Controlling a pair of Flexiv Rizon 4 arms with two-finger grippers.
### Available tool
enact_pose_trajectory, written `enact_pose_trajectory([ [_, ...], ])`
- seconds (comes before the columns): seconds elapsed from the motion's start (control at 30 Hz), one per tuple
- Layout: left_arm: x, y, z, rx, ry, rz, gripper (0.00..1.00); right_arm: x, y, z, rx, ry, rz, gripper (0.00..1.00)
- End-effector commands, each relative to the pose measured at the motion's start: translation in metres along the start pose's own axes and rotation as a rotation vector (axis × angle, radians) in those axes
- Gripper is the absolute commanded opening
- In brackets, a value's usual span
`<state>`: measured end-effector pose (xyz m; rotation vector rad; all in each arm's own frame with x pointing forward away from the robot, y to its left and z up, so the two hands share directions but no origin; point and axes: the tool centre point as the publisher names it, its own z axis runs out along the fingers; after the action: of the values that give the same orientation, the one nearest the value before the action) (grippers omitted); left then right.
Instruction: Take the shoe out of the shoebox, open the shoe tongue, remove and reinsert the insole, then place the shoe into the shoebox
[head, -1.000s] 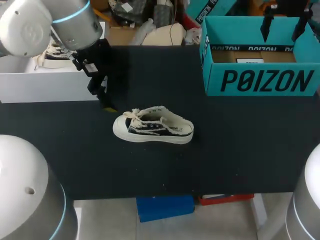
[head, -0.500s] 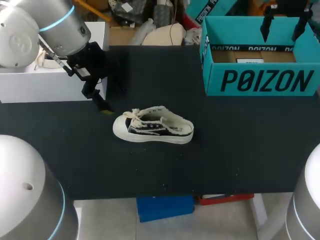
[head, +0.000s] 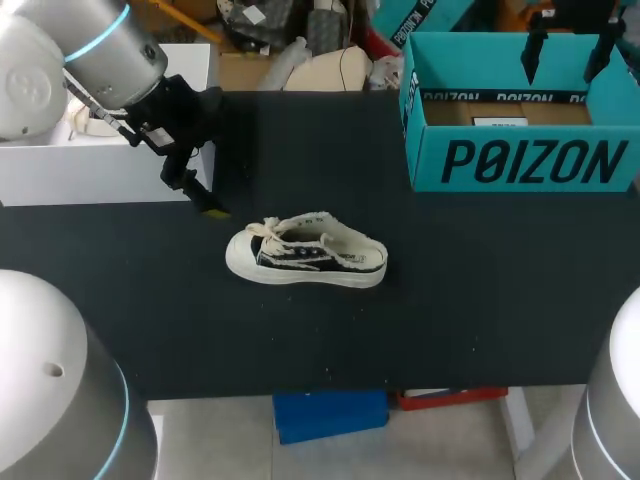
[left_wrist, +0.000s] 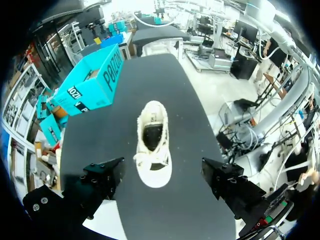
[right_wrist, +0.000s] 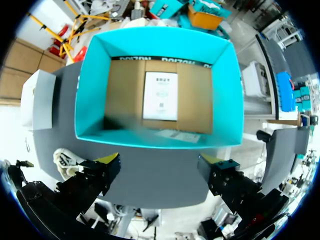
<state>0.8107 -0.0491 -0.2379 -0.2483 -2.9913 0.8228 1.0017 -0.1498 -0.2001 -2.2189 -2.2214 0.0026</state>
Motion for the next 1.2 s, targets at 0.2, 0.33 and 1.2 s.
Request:
enact_pose_trajectory([
  [0.2, 0.004, 0.010, 0.013, 0.081, -0.016, -0.010, 1.00, 0.000, 0.000, 0.000, 0.000, 0.000, 0.001, 1.00],
  [0.33, 0.004, 0.013, 0.022, 0.073, -0.014, -0.020, 1.00, 0.000, 0.000, 0.000, 0.000, 0.000, 0.001, 1.00],
  [1.2, -0.012, 0.026, 0.037, 0.114, -0.050, -0.035, 1.00, 0.068, -0.054, 0.004, 0.029, -0.013, -0.310, 1.00],
])
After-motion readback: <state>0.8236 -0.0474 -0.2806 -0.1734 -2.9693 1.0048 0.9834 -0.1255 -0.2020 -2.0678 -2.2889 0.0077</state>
